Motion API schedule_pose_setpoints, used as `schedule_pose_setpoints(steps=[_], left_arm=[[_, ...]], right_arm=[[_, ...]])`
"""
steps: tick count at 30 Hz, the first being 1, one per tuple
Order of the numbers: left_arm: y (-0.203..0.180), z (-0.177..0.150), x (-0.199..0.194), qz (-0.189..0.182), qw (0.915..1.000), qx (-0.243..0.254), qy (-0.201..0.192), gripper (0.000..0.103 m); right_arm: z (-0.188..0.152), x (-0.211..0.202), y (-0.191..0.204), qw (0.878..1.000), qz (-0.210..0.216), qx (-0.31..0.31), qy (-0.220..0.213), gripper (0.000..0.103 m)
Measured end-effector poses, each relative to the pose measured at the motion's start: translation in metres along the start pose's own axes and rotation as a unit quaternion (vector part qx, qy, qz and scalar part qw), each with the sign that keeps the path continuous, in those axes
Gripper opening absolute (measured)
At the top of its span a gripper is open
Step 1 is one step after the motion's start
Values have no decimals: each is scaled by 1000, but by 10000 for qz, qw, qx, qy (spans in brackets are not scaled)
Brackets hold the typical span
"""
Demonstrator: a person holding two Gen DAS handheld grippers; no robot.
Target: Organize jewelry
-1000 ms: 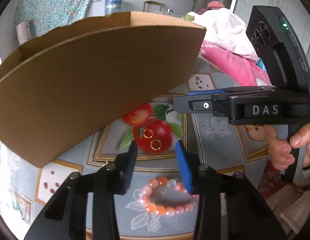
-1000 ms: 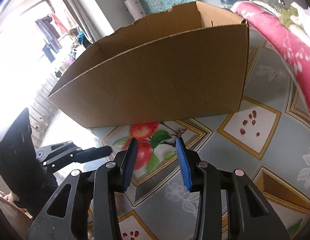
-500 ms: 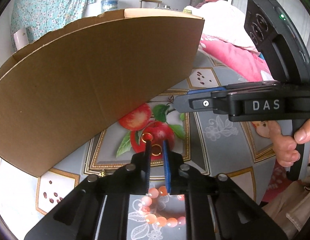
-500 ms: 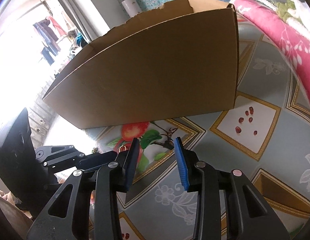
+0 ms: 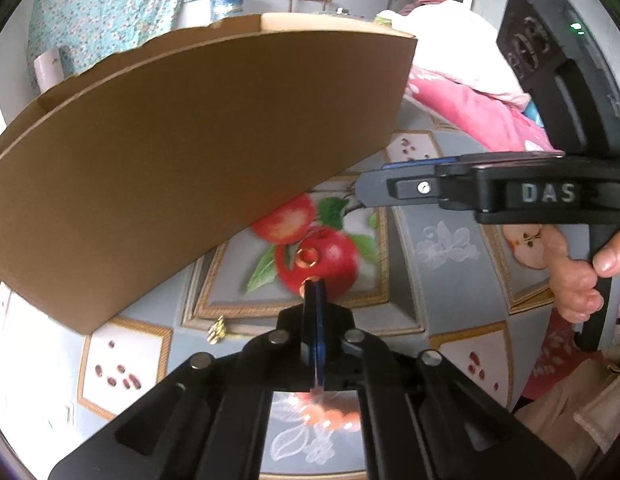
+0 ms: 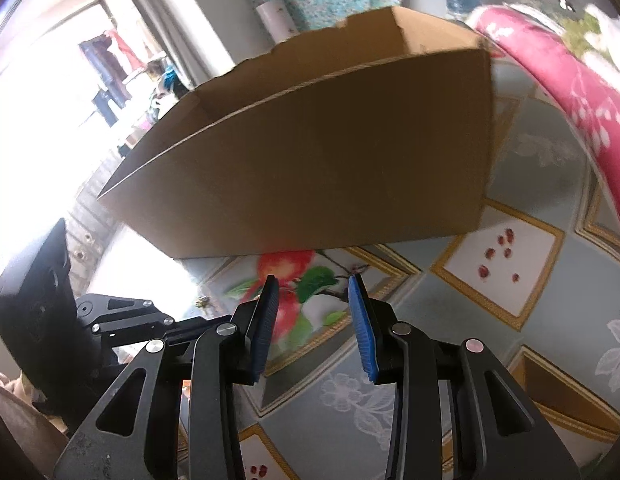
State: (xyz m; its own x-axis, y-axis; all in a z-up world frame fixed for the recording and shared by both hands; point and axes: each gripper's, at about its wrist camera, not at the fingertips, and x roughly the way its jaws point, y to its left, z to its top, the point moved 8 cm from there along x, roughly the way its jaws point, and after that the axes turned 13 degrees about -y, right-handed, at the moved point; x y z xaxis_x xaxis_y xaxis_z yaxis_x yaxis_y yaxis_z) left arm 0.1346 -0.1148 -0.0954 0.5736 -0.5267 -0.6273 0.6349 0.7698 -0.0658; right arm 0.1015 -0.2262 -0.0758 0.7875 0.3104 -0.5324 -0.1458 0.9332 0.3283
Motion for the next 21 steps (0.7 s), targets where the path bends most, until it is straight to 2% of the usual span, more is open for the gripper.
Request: schedule_pose_setpoints(steps=[9, 14, 16, 21], left_arm=[[14, -8, -12, 80, 9997, -218, -7, 0], [16, -10, -14, 69, 9996, -264, -24, 0], [15, -10, -14, 69, 9996, -268, -30, 0], [16, -11, -16, 56, 9996, -278, -46, 0]], right_arm=[[-4, 14, 31, 9973, 147, -688, 228, 34], [-5, 26, 41, 9934, 63, -1070, 405, 25], [-5, 31, 45, 9922, 48, -1155, 467, 18], [-12, 35, 51, 9884, -40, -1388, 608, 15]])
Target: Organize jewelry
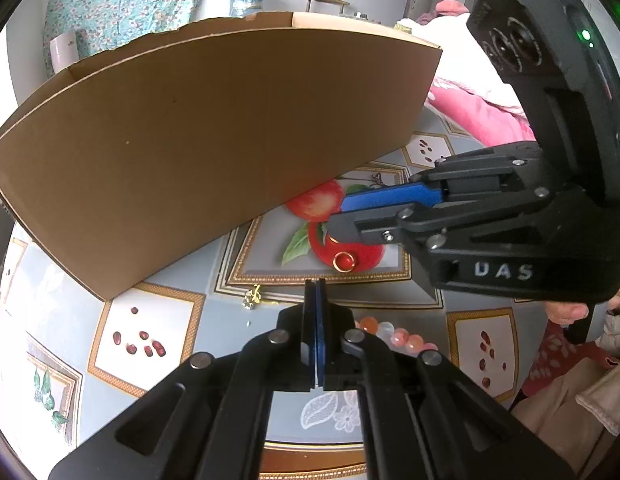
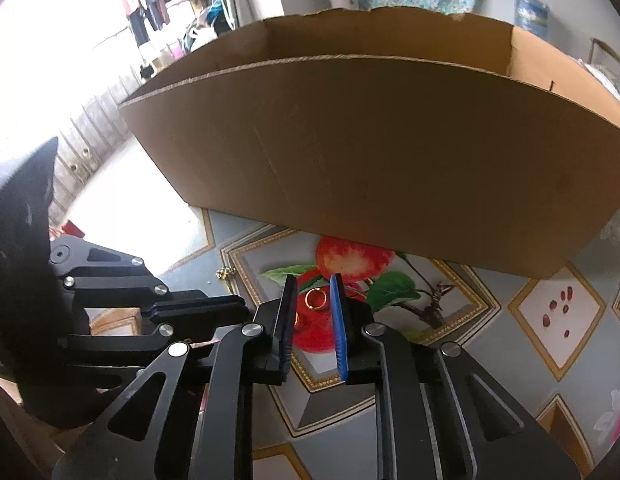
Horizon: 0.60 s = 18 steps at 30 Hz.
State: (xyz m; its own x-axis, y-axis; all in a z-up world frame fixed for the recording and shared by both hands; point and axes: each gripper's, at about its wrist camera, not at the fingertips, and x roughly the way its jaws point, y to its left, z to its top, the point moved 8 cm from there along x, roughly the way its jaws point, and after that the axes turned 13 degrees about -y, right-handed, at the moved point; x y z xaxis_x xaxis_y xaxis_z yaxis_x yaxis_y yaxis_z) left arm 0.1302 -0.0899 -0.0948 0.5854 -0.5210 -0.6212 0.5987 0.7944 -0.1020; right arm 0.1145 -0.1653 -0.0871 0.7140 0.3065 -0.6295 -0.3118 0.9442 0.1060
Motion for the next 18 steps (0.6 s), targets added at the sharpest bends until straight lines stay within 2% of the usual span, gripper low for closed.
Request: schedule_pose_setpoints(steps=[8, 11, 18], left_arm=[[1, 0, -1, -21, 10000, -18, -15, 0], [1, 0, -1, -25, 10000, -21, -20, 0], [1, 0, -4, -38, 10000, -41, -48, 0]], right_arm=[[-3, 13, 15, 9995, -96, -264, 156, 15], [-3, 17, 20, 9987, -222, -405, 194, 9], [-6, 18, 10, 9989, -404, -119, 227, 9]])
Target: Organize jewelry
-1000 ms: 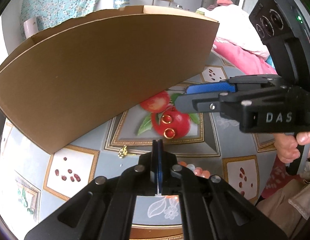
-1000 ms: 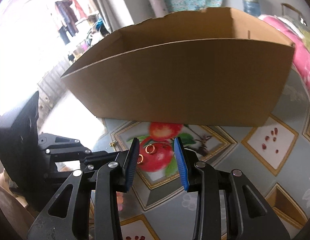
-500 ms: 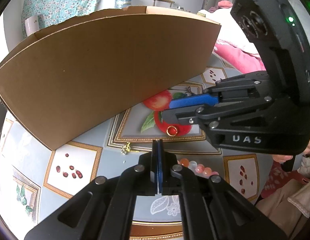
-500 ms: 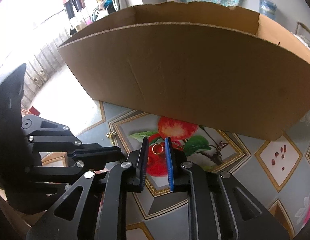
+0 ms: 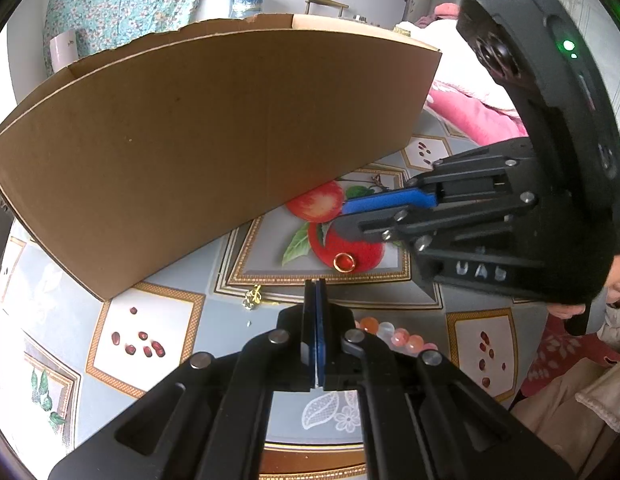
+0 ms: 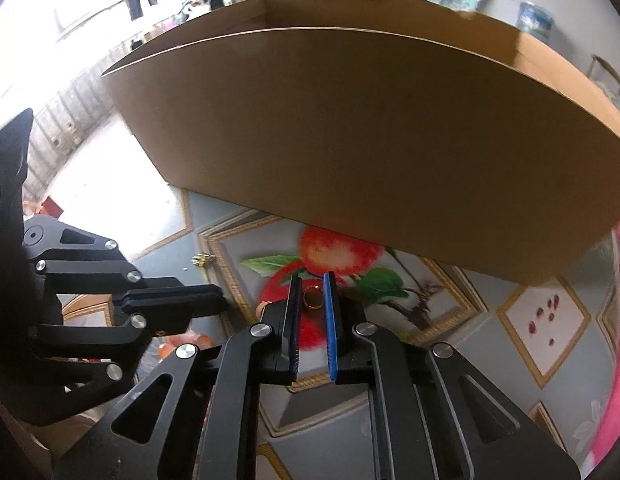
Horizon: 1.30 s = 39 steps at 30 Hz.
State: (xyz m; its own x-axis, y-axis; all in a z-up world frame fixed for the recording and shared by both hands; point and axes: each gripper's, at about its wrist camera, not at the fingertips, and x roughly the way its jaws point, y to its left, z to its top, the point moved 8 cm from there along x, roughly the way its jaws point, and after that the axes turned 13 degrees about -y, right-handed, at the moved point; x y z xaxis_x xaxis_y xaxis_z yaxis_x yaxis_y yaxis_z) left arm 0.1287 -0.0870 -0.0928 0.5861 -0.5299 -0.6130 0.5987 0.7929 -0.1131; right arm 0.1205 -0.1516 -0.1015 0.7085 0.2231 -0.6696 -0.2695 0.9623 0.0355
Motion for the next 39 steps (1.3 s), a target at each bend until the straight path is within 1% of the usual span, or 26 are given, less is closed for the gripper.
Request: schedule_pose_setpoints(steps=[3, 7, 9, 10, 15, 20, 23, 25, 27, 30, 33, 39], left_arm=[[-2, 1, -1, -99, 9999, -46, -48, 0], [-9, 5, -3, -346, 9993, -42, -134, 1], [-13, 5, 0, -397, 9991, 1, -128, 6], [-15, 6, 2, -417, 9990, 60, -117, 7], [-21, 10, 8, -418, 9981, 428, -120, 9], [-20, 13, 16, -372, 9969, 698, -24, 9], [-20, 13, 19, -406, 9963, 763, 36, 9], [-21, 14, 21, -420, 9958, 807, 60, 11], [-22, 14, 22, -443, 9957, 806, 95, 16], [-22, 17, 20, -484, 9961, 736, 95, 22], [-23, 18, 21, -497, 9961, 720, 101, 23], [-27, 15, 26, -370, 9950, 918, 95, 22]], right_arm=[[-5, -5, -15, 9994, -122, 333, 10, 9], [-13, -13, -27, 9977, -137, 657, 14, 9], [-15, -13, -31, 9972, -109, 742, 5, 9], [-16, -13, -32, 9971, -99, 759, -1, 9], [-19, -12, -28, 9971, -36, 754, -31, 9], [-24, -14, -40, 9967, 50, 811, -66, 9], [-23, -17, -42, 9962, 95, 859, -90, 9], [-24, -19, -47, 9957, 139, 911, -102, 9], [-25, -21, -52, 9954, 171, 936, -110, 9], [-24, -32, -63, 9951, 208, 957, -128, 9], [-23, -37, -71, 9949, 226, 978, -141, 9], [-21, -45, -73, 9949, 218, 974, -150, 9]])
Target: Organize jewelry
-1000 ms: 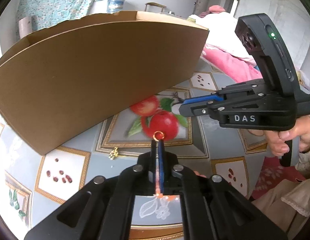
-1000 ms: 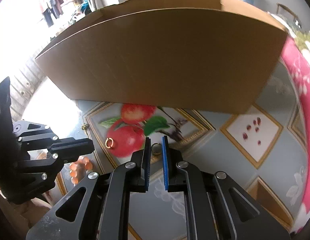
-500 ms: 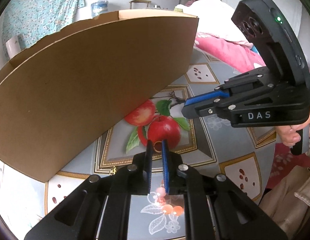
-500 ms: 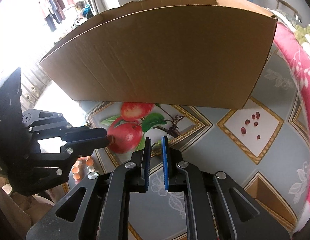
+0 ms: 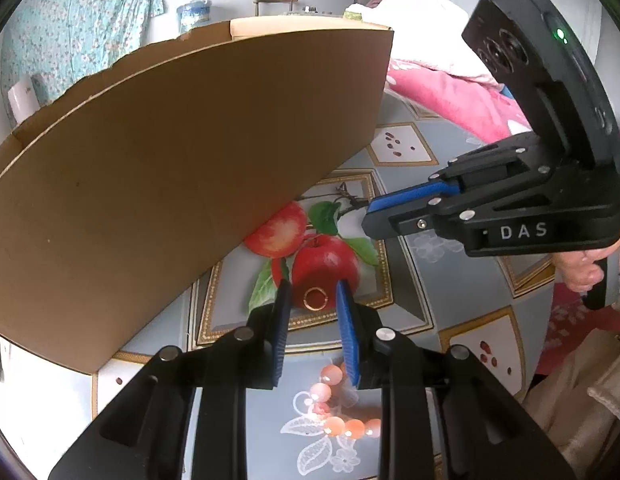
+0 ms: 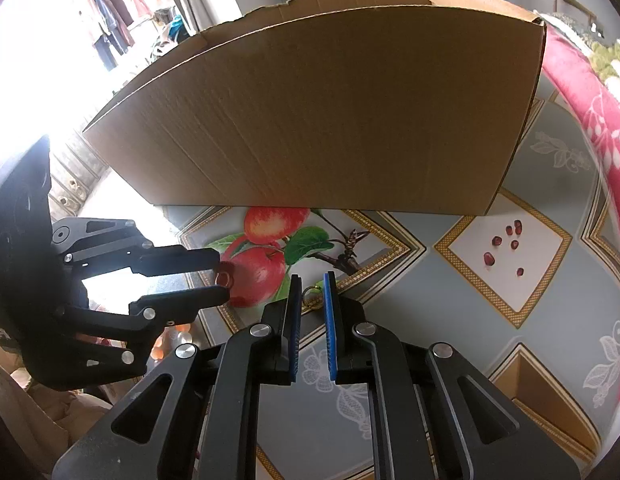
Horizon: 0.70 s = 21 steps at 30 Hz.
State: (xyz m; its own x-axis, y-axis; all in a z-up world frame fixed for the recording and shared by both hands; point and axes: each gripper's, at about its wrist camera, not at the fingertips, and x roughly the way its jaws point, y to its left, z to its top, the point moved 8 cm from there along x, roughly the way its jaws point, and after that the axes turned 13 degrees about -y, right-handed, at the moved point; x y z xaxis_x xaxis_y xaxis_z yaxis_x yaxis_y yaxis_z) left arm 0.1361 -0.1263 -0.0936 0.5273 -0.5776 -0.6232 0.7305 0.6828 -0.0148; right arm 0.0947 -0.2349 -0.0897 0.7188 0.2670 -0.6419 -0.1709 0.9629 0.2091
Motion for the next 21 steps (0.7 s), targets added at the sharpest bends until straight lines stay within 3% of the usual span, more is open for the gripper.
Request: schedule_pose_setpoints(steps=[7, 15, 21], left_arm=[[-4, 0, 5, 80, 9999, 119, -42, 22], [0, -2, 1, 101, 9999, 86, -107, 12], [0, -2, 1, 122, 9998, 74, -161, 12]], right_arm=[[1, -1, -1, 10000, 3, -13, 3, 9], [2, -3, 2, 10000, -30, -92, -8, 9], [-1, -1, 7, 9999, -59, -150, -5, 9]])
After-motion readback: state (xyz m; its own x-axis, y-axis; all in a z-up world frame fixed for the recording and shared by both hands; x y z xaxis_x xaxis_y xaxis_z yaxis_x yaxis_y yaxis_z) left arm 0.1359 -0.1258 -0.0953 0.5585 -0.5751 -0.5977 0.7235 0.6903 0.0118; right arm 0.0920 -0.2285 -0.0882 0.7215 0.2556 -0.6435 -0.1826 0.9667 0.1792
